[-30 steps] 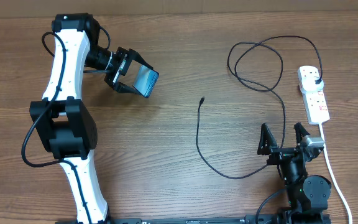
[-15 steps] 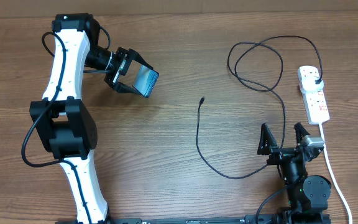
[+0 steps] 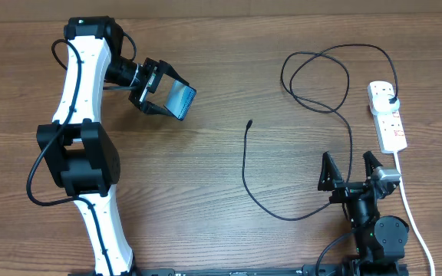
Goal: Plug charger to phone and switch on socket
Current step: 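Hold the phone raised in the left gripper, tilting it upright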
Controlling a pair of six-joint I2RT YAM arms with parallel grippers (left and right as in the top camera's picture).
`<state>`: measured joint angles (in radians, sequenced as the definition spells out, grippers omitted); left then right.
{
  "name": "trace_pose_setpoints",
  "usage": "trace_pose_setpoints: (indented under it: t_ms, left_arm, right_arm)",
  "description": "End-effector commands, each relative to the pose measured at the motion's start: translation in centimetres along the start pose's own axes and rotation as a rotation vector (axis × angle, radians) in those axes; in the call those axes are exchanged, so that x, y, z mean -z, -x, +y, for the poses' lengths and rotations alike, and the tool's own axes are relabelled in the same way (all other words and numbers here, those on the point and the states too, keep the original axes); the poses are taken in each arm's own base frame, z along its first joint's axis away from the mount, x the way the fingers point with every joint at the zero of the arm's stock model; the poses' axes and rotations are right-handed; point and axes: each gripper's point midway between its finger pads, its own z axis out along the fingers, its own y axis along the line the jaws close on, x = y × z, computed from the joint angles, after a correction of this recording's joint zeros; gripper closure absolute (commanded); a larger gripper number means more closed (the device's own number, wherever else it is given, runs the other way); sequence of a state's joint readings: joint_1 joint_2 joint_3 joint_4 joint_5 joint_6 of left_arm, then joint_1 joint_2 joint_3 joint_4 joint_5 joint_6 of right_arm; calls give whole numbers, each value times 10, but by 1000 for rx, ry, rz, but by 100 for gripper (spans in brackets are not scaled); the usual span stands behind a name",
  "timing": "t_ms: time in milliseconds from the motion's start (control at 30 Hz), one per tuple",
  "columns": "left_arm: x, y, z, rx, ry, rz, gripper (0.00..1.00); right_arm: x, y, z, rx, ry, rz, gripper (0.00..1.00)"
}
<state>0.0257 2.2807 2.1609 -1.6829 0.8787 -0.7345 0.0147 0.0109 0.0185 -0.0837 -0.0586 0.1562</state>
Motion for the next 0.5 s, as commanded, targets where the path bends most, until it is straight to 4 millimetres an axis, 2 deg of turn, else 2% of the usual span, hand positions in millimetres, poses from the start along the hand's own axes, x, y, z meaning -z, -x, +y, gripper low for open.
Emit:
trace_pose_setpoints:
  t_ms: [0,233,467]
  left_arm:
    - [4,-2,-5,8,-7,-14,77]
    - [0,0,0,4,36,-42,79]
    - [-1,3,-4,24,27,-52,80]
  right_arm:
    - [0,-2,-1,-3,-7,-2,0]
    - [0,-2,-1,-3,-7,-2,0]
    - [0,-2,-1,-3,-7,-2,0]
